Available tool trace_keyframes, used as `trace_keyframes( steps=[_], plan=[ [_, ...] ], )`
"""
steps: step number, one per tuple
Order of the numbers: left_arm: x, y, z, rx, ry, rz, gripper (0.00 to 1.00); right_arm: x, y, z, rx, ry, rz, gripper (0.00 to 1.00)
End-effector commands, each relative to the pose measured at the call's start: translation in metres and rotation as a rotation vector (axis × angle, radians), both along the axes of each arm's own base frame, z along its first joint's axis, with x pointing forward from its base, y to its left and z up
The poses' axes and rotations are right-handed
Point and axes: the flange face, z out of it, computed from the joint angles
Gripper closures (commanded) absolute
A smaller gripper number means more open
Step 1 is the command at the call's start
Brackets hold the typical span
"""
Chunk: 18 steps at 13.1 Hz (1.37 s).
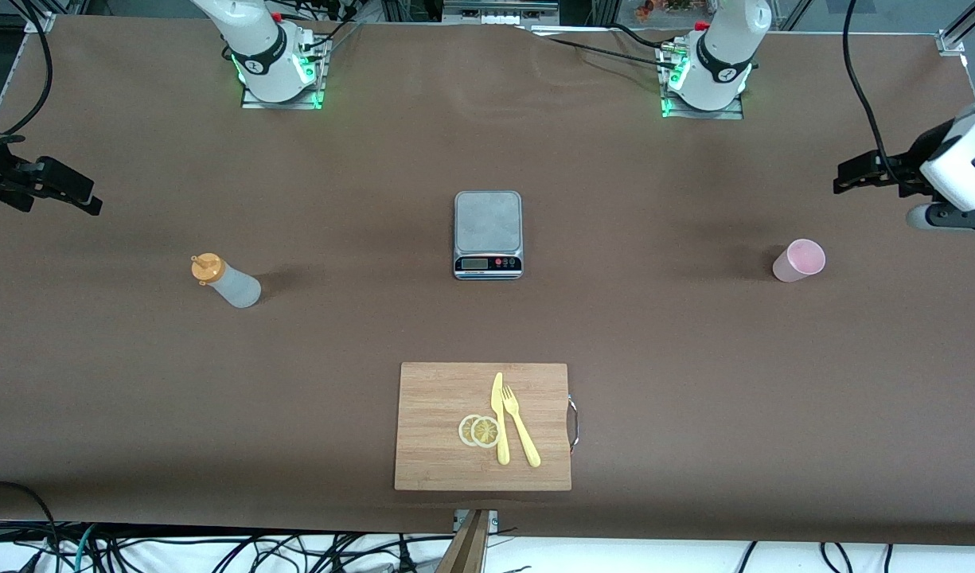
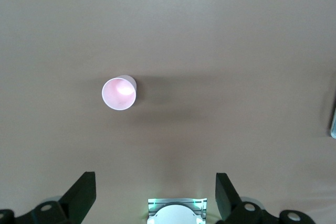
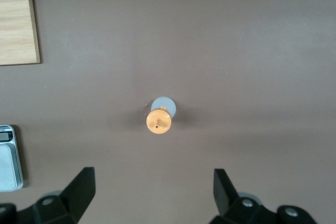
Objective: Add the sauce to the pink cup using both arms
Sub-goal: 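Lower the left gripper to the pink cup and close on it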
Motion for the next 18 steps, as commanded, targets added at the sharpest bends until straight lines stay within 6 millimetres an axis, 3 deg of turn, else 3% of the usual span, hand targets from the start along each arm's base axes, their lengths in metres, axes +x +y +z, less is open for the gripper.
trace_keyframes(
  steps=[1,5,8,11,14,18],
  plan=[
    [0.010,0.013,-0.013,-0.011,0.022,0.007,0.00,-0.001,0.000,0.003,0.002,-0.007,0.002,0.00],
    [0.021,0.055,-0.065,0.045,0.026,-0.017,0.00,-0.002,0.001,0.004,0.002,-0.007,0.002,0.00],
    [0.011,0.089,-0.120,0.028,-0.003,-0.057,0.00,-0.002,0.001,0.003,0.002,-0.004,0.003,0.00],
    [0.001,0.101,-0.155,0.057,-0.046,-0.086,0.00,-0.002,0.001,0.004,0.002,-0.005,0.003,0.00],
    [-0.022,0.124,-0.210,0.108,-0.119,-0.128,0.00,-0.002,0.001,0.004,0.002,-0.007,0.002,0.00],
    [-0.053,0.135,-0.277,0.110,-0.238,-0.133,0.00,-0.002,0.001,0.003,0.002,-0.006,0.005,0.00]
  ],
)
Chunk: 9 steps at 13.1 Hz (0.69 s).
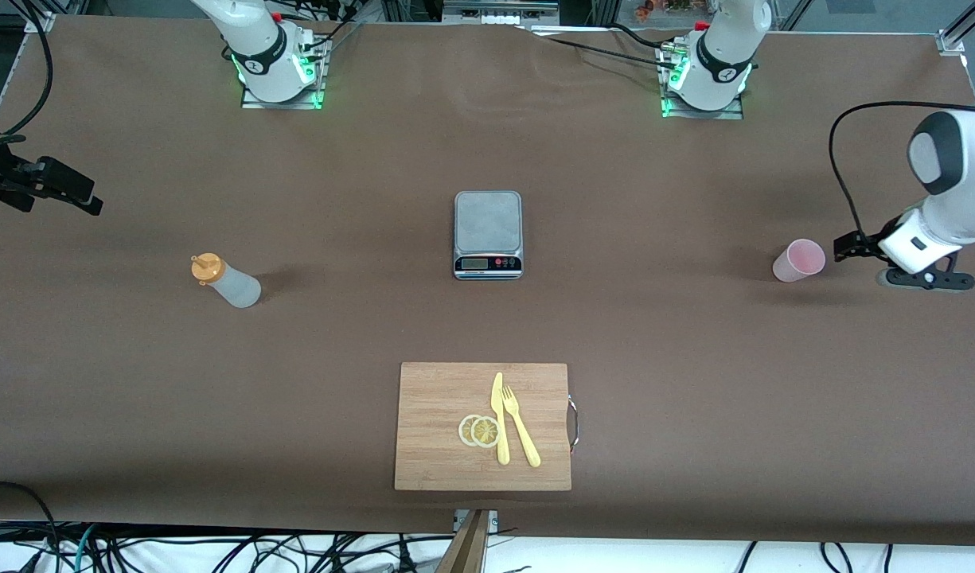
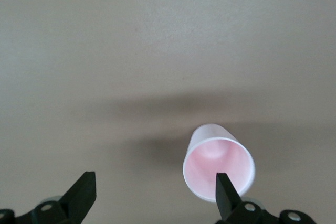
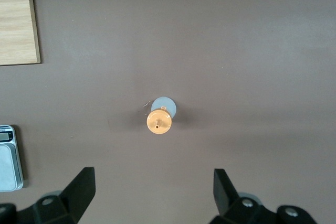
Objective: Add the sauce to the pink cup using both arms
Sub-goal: 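Lower the left gripper to the pink cup and close on it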
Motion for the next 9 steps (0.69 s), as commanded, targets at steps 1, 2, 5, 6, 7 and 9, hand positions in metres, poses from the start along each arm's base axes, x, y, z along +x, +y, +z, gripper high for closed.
trace_keyframes(
  steps=[1,2,5,6,7,9],
  plan=[
    [-0.020,0.005,-0.026,0.007,-0.046,-0.030,0.00,-0.002,0.001,0.003,0.002,-0.005,0.003,0.00],
    [-0.022,0.008,-0.035,0.001,-0.031,-0.021,0.00,-0.002,0.001,0.004,0.002,-0.007,0.002,0.00],
    [-0.024,0.006,-0.049,-0.012,-0.007,-0.023,0.00,-0.001,0.001,0.003,0.002,-0.007,0.002,0.00],
    [-0.024,0.004,-0.054,-0.016,-0.001,-0.025,0.00,-0.002,0.001,0.004,0.002,-0.007,0.002,0.00],
    [-0.024,0.004,-0.057,-0.018,0.004,-0.025,0.02,-0.002,0.001,0.004,0.002,-0.003,0.002,0.00],
    [-0.024,0.004,-0.060,-0.022,0.009,-0.023,0.32,-0.002,0.001,0.003,0.004,0.001,0.002,0.00]
  ],
)
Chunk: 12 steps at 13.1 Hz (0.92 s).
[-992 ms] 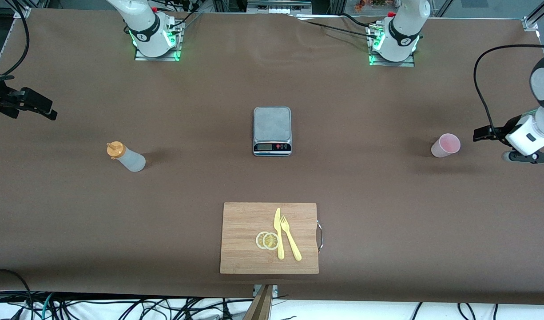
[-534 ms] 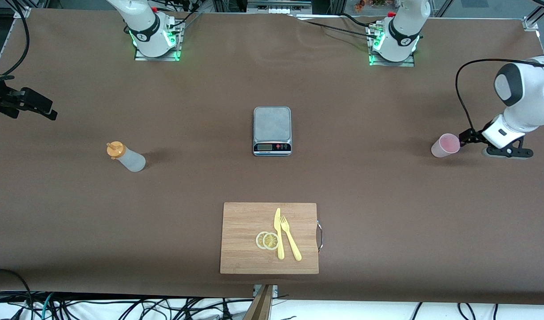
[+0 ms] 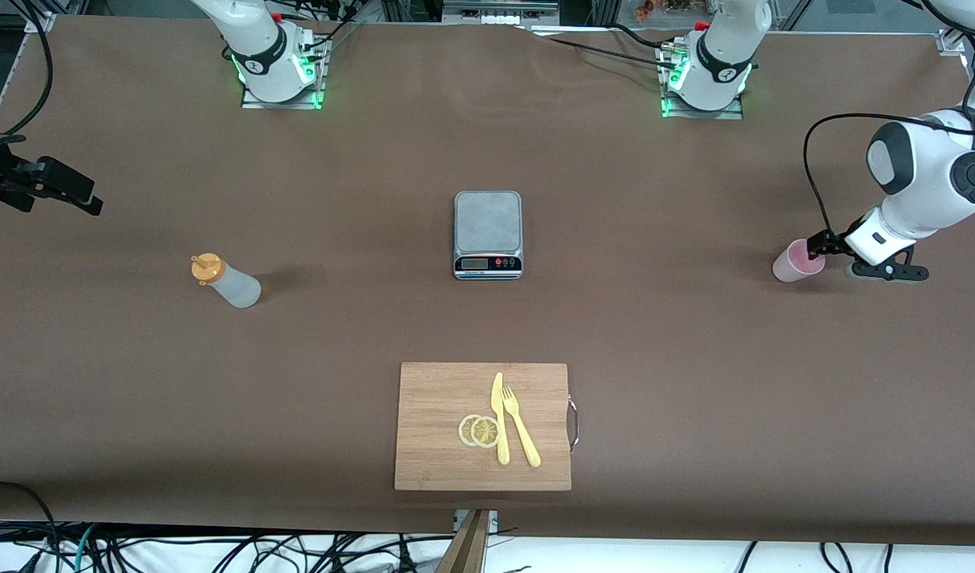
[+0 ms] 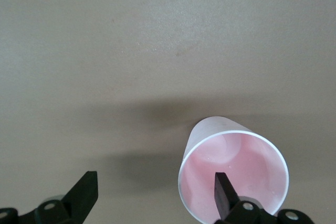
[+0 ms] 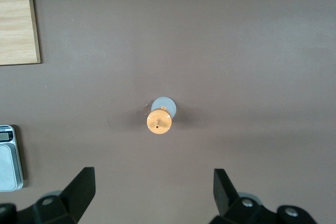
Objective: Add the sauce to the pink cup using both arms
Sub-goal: 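Lower the left gripper to the pink cup and close on it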
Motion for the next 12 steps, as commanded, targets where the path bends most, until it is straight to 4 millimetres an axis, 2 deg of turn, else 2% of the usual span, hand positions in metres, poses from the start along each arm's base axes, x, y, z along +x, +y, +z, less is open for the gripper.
trace_keyframes(
  steps=[1,3,5,7,9,12],
  plan=[
    [0.001,0.002,-0.006,-0.002,-0.001,-0.016,0.54,-0.003,0.001,0.004,0.004,-0.001,0.002,0.00],
    [0.003,0.001,-0.009,-0.004,0.003,-0.006,0.74,-0.003,0.001,0.003,0.003,0.001,0.001,0.00],
    [0.004,-0.001,-0.009,-0.023,-0.001,0.022,0.86,-0.003,0.001,0.003,0.004,0.001,0.002,0.00],
    [0.004,-0.004,-0.008,-0.033,-0.003,0.031,0.90,-0.003,0.001,0.003,0.003,0.001,0.002,0.00],
    [0.006,-0.011,-0.009,-0.042,-0.004,0.028,1.00,-0.003,0.001,0.003,0.003,0.003,0.002,0.00],
    [0.008,-0.012,-0.007,-0.047,-0.004,0.030,1.00,-0.003,0.001,0.003,0.003,0.001,0.002,0.00]
  ],
)
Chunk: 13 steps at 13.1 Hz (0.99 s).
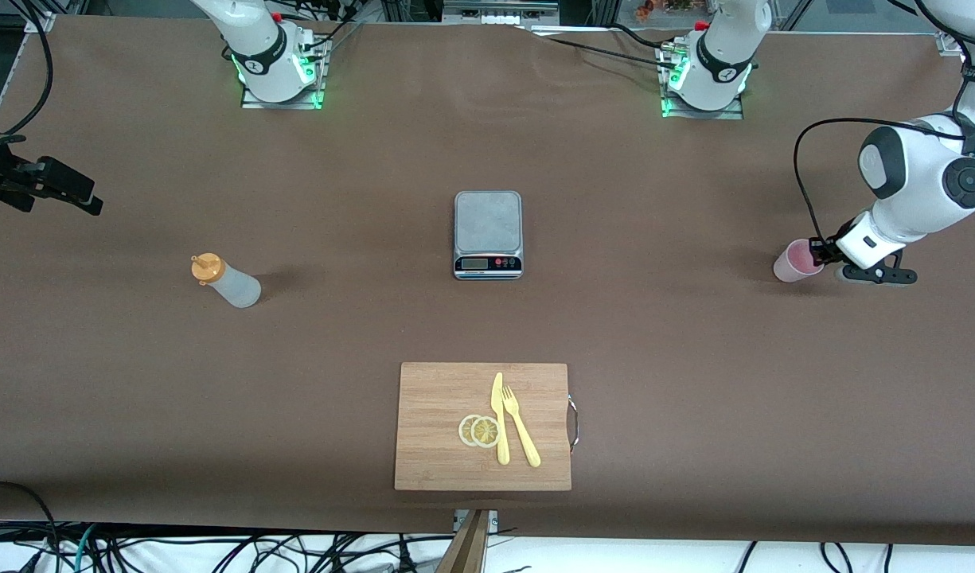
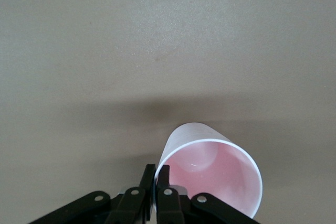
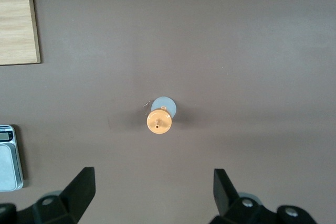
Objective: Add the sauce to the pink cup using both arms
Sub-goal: 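Lower the left gripper to the pink cup and close on it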
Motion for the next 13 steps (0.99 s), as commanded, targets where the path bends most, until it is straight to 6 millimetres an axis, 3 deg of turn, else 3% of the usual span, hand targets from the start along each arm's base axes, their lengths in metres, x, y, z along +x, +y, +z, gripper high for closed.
trace_keyframes(
  steps=[1,4,8,11,13],
  plan=[
    [0.005,-0.004,-0.001,-0.014,-0.005,0.002,1.00,-0.003,0.001,0.002,0.003,0.007,0.002,0.00],
    [0.014,-0.021,0.023,-0.034,0.021,-0.012,1.00,-0.003,0.000,0.001,0.003,0.011,0.000,0.00],
    [0.053,-0.061,0.078,-0.098,0.098,0.000,1.00,-0.004,0.000,0.001,0.003,0.016,0.001,0.00],
    [0.069,-0.120,0.101,-0.104,0.108,-0.022,1.00,-0.004,-0.001,0.001,0.003,0.016,-0.001,0.00],
    [0.072,-0.174,0.108,-0.107,0.105,-0.045,1.00,-0.004,-0.001,0.001,0.003,0.016,-0.001,0.00]
  ],
)
